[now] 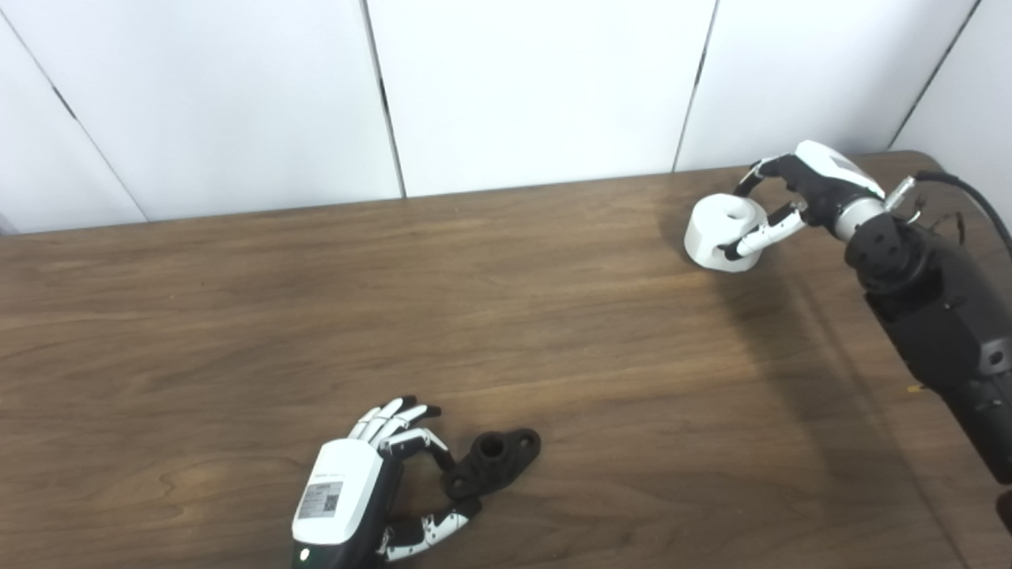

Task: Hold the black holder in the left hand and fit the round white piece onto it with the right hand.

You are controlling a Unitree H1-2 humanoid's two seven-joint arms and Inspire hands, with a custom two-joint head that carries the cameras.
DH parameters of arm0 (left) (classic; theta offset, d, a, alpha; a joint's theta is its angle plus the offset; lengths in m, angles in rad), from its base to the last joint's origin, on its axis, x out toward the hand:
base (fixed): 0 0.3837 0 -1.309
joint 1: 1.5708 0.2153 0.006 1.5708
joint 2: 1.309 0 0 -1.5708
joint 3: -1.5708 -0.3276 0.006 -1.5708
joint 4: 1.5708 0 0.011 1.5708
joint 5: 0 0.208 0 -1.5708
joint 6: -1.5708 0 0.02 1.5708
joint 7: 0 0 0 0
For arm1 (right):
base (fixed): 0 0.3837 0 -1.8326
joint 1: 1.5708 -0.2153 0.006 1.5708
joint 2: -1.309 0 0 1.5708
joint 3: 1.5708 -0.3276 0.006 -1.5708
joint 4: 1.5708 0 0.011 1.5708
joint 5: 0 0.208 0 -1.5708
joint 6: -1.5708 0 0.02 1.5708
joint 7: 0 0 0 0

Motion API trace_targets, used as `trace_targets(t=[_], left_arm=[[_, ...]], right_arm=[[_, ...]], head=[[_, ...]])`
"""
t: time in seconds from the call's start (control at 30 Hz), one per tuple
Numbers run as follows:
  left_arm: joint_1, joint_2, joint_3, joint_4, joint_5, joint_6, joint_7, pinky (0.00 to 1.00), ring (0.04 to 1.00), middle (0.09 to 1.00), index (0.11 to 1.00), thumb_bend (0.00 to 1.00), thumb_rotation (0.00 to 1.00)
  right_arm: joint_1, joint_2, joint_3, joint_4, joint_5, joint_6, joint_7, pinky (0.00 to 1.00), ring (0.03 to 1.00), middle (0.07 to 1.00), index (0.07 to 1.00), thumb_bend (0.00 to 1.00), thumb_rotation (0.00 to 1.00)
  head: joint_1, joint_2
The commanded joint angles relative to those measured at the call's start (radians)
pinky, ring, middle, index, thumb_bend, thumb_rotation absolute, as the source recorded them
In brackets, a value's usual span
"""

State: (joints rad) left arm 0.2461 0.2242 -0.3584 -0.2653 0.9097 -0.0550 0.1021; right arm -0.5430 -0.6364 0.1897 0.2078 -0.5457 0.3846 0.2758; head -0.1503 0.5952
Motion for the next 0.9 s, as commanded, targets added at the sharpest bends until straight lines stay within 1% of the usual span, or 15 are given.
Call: trace_targets(t=[0.0,0.13,0.37,0.4,0.43,0.5,0.7,0.8,0.87], left_arm=[[0.013,0.008,0.0,0.033,0.028,0.038,-0.047,0.88,0.893,0.817,0.489,0.51,0.04],[0.012,0.009,0.0,0.033,0.026,0.033,-0.043,0.88,0.889,0.814,0.489,0.51,0.04],[0.015,0.005,-0.001,0.023,0.038,0.044,-0.051,0.87,0.885,0.813,0.489,0.51,0.04],[0.015,0.005,-0.001,0.024,0.038,0.043,-0.049,0.87,0.886,0.813,0.489,0.51,0.04],[0.014,0.004,-0.002,0.026,0.037,0.041,-0.047,0.87,0.885,0.812,0.489,0.51,0.04],[0.014,0.002,-0.002,0.029,0.037,0.038,-0.042,0.87,0.884,0.811,0.489,0.51,0.04],[0.013,-0.004,0.001,0.031,0.038,0.035,-0.037,0.86,0.881,0.81,0.488,0.51,0.04],[0.012,-0.008,0.003,0.034,0.031,0.032,-0.035,0.86,0.881,0.811,0.488,0.51,0.04],[0.01,-0.009,0.004,0.038,0.029,0.031,-0.037,0.87,0.881,0.812,0.488,0.51,0.04]], right_arm=[[-0.042,-0.021,-0.011,-0.027,-0.018,-0.028,-0.026,0.84,0.969,0.882,0.597,0.86,0.19],[-0.038,-0.022,-0.005,-0.03,-0.023,-0.033,-0.022,0.82,0.966,0.874,0.587,0.84,0.18],[-0.031,-0.019,-0.005,-0.026,-0.03,-0.039,-0.026,0.81,0.962,0.865,0.578,0.82,0.17],[-0.03,-0.017,-0.006,-0.023,-0.03,-0.041,-0.031,0.81,0.966,0.866,0.535,0.68,0.16],[-0.03,-0.016,-0.008,-0.021,-0.03,-0.044,-0.034,0.82,0.967,0.863,0.508,0.59,0.15],[-0.029,-0.015,-0.009,-0.018,-0.029,-0.048,-0.04,0.81,0.967,0.859,0.495,0.54,0.14],[-0.029,-0.018,-0.004,-0.01,-0.038,-0.063,-0.05,0.8,0.95,0.842,0.489,0.52,0.14],[-0.028,-0.021,0.002,-0.004,-0.052,-0.093,-0.069,0.8,0.91,0.809,0.487,0.52,0.13],[-0.023,-0.018,-0.004,-0.005,-0.052,-0.112,-0.085,0.81,0.894,0.792,0.486,0.52,0.13]], head=[[0.001,0.002],[0.001,0.002],[0.001,0.002],[0.001,0.0],[0.002,-0.001],[0.003,-0.001],[0.008,-0.003],[0.012,-0.005],[0.013,-0.006]])
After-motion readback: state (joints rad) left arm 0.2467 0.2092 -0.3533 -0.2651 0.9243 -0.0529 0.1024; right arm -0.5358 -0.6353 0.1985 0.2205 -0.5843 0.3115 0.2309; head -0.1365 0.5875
